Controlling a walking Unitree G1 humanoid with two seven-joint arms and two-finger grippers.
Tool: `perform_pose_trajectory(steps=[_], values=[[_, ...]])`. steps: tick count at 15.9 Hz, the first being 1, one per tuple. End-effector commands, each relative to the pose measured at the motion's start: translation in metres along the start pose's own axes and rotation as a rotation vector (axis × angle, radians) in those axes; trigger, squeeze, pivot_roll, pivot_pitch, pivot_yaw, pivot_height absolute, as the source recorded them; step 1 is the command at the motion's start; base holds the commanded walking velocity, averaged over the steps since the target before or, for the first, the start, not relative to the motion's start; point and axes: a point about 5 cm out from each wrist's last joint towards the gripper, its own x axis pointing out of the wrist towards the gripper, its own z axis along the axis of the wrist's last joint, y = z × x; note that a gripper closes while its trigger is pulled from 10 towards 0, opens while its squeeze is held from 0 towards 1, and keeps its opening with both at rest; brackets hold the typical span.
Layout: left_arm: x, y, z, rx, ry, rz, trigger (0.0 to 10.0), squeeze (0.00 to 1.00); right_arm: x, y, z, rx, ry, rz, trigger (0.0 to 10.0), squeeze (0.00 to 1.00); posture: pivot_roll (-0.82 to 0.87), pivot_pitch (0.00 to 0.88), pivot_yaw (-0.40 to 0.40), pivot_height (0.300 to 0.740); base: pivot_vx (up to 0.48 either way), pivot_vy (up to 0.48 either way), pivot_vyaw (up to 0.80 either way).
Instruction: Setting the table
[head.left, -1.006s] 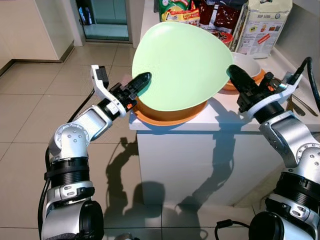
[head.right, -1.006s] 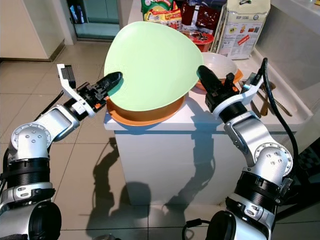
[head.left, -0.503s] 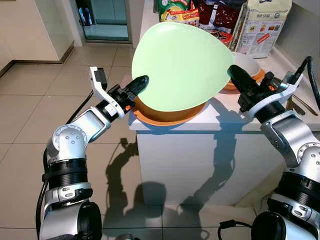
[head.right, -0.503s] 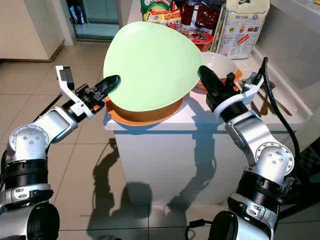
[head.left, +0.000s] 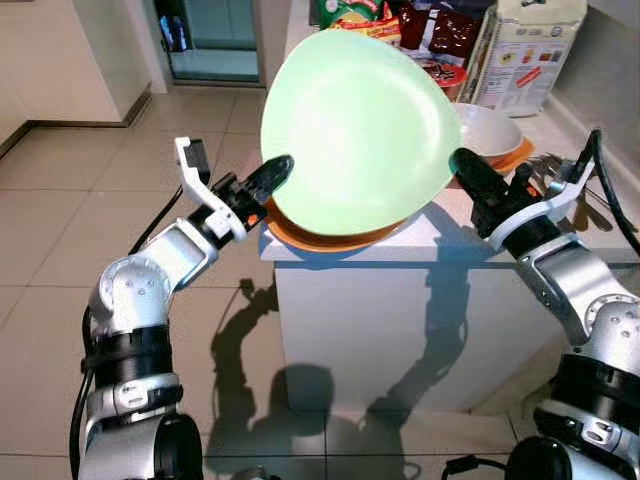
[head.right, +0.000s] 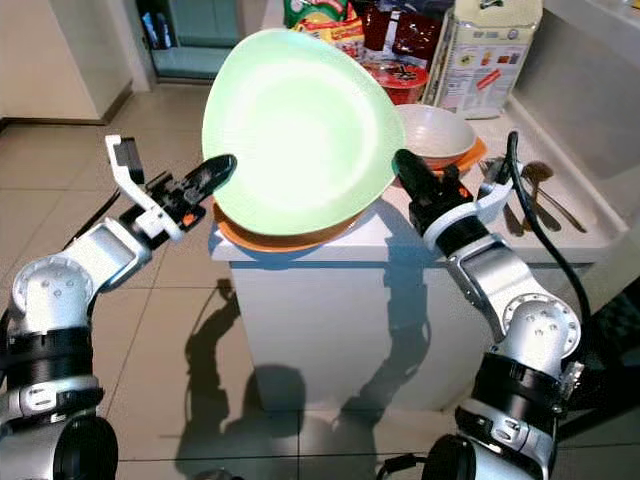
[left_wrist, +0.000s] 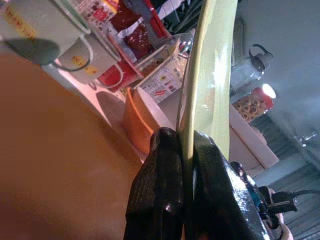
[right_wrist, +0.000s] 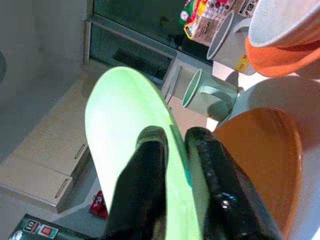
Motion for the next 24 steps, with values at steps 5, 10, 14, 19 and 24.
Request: perform_pose_trajectory(steps=[5,10,14,19,24], values=[[-0.011,-0.002,0.008,-0.018,-0.084,0.0,0.0,0.0,-0.019,0.003,-0.001,-0.062,-0.035,-0.006,10.0,1.0,-0.03,0.0,0.009,0.74,0.0,0.0,0.0],[-0.007,-0.003,0.02,0.111,-0.17,0.132,0.0,0.0,-0.018,0.03,0.014,-0.293,-0.139,0.102,10.0,0.0,0.0,0.0,-0.023,0.74,0.0,0.0,0.0],[-0.008,-0.033,0.044,0.371,-0.293,0.217,0.0,0.0,-0.007,0.057,0.001,-0.468,-0.181,0.145,10.0,0.0,0.04,0.0,-0.047,0.74,0.0,0.0,0.0],[-0.004,-0.061,0.045,0.688,-0.373,0.352,10.0,0.0,-0.004,0.062,-0.022,-0.795,-0.191,0.042,10.0,0.0,0.04,0.0,-0.041,0.74,0.0,0.0,0.0],[-0.017,-0.052,0.022,0.996,-0.284,0.473,10.0,0.0,-0.007,0.058,-0.029,-1.088,-0.245,-0.068,10.0,0.0,0.05,0.0,-0.059,0.74,0.0,0.0,0.0]])
